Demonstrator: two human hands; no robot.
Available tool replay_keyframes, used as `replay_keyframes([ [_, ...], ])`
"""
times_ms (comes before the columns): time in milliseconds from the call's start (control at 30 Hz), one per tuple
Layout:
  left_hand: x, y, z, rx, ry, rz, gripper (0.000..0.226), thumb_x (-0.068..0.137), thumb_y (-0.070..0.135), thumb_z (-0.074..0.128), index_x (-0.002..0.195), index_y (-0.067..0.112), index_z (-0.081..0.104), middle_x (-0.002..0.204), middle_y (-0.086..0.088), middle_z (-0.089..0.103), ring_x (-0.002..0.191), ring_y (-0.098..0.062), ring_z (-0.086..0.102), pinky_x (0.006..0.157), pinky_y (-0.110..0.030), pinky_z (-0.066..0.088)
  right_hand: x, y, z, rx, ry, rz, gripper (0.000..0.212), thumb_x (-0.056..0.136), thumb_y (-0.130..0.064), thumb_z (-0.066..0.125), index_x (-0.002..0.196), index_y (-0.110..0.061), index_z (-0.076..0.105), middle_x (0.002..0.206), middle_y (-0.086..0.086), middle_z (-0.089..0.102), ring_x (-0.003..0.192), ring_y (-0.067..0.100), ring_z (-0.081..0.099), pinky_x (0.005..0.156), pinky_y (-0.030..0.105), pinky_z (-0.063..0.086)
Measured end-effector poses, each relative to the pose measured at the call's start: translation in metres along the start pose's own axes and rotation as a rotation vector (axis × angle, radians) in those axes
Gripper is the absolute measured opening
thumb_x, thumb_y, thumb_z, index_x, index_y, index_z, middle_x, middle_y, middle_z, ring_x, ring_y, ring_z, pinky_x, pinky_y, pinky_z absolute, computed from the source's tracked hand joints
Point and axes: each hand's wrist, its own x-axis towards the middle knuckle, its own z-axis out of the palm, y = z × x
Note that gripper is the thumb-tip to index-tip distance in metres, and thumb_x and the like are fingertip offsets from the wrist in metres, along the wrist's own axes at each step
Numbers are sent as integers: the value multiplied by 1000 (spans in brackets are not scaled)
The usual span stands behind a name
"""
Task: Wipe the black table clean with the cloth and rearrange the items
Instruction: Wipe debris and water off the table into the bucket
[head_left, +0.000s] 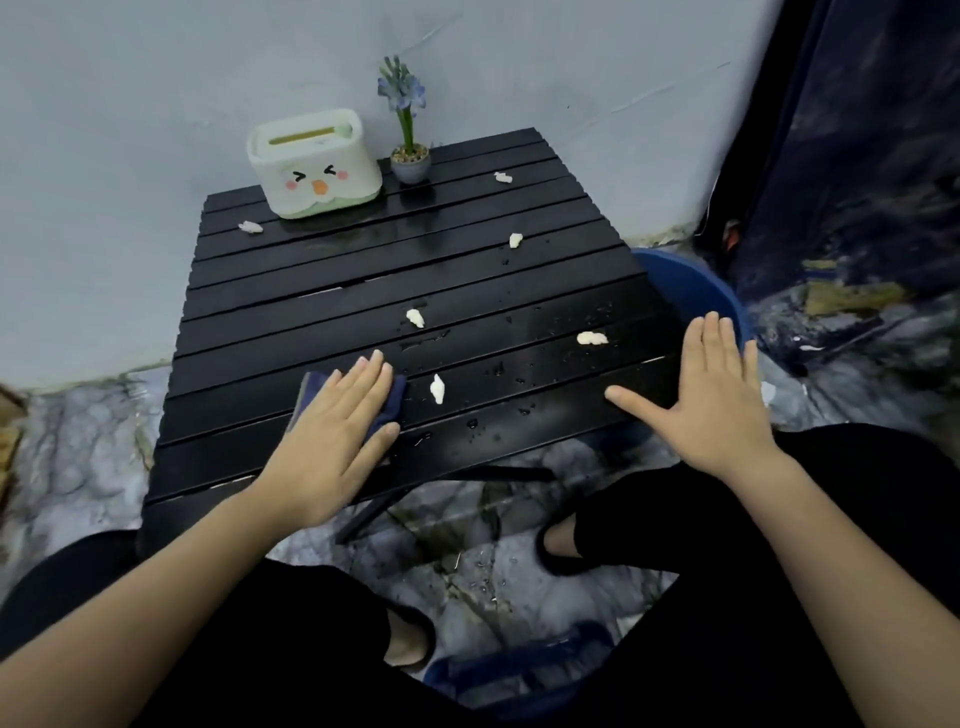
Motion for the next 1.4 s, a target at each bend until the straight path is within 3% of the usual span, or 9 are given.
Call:
replay_keyframes([
  [100, 18, 26, 2, 27, -32, 47, 71, 101, 55, 10, 159, 15, 4, 167, 2, -6, 154, -12, -11, 125, -31, -6, 0, -1, 4, 23, 10, -6, 135, 70, -98, 20, 159, 2, 3, 168, 20, 2, 157, 31, -1, 127, 50, 2],
  [467, 142, 140, 27, 60, -27, 181, 66, 105, 45, 18, 158, 7, 5, 167, -10, -2, 155, -22, -6, 126, -39, -2, 0, 0, 8, 35, 34, -17, 137, 69, -98, 6, 157, 6, 5, 167, 25, 5, 156, 35, 3, 127, 51, 8],
  [767, 244, 190, 44, 89, 11, 247, 62, 107, 40, 20, 157, 4, 13, 167, -13, 8, 155, -28, 5, 126, -43, 6, 1, 3, 11, 17, 42, -33, 121, 82, -88, 17, 157, 6, 3, 167, 25, 0, 157, 35, 0, 127, 50, 4],
  [867, 281, 200, 44, 71, 28, 291, 56, 107, 37, 24, 153, 7, 29, 163, -11, 24, 153, -29, 16, 124, -45, 11, 3, 3, 12, 6, 38, -32, 120, 83, -87, 16, 158, 5, 2, 167, 24, -2, 157, 34, -2, 127, 50, 4],
  [933, 299, 205, 41, 24, 55, 320, 46, 107, 34, 29, 136, 9, 54, 146, -11, 51, 144, -31, 35, 120, -45, 19, 3, 3, 12, 14, 42, -30, 120, 83, -87, 16, 158, 5, 2, 167, 24, -1, 157, 34, -2, 127, 50, 4],
  [1000, 308, 207, 39, -27, 99, 321, 39, 106, 33, 32, 112, 10, 63, 118, -9, 66, 120, -30, 54, 109, -40, 33, 3, 3, 12, 9, 40, -29, 120, 83, -88, 15, 158, 5, 2, 167, 24, -1, 157, 34, -2, 127, 50, 4],
  [1167, 300, 202, 25, -323, 223, 185, 36, 106, 35, 35, 98, 13, 62, 85, 4, 63, 92, -23, 59, 90, -44, 47, 3, 3, 11, -22, 65, -25, 120, 83, -89, 12, 158, 4, 10, 167, 23, 9, 157, 32, 6, 126, 54, -1],
  [1300, 267, 167, -11, -547, 405, 129, 34, 106, 32, 38, 99, 11, 64, 94, 0, 69, 87, -12, 63, 83, -33, 49, 8, 3, 7, -22, 94, -16, 118, 84, -89, 13, 158, 3, 17, 166, 20, 19, 156, 30, 13, 123, 59, -5],
  [1400, 222, 115, -38, -524, 495, 118, 32, 106, 31, 39, 103, 12, 64, 95, 4, 68, 83, 8, 58, 75, -5, 43, 23, -1, 3, -16, 72, -36, 120, 82, -90, 13, 158, 2, 12, 168, 19, 14, 157, 29, 9, 123, 60, -5],
])
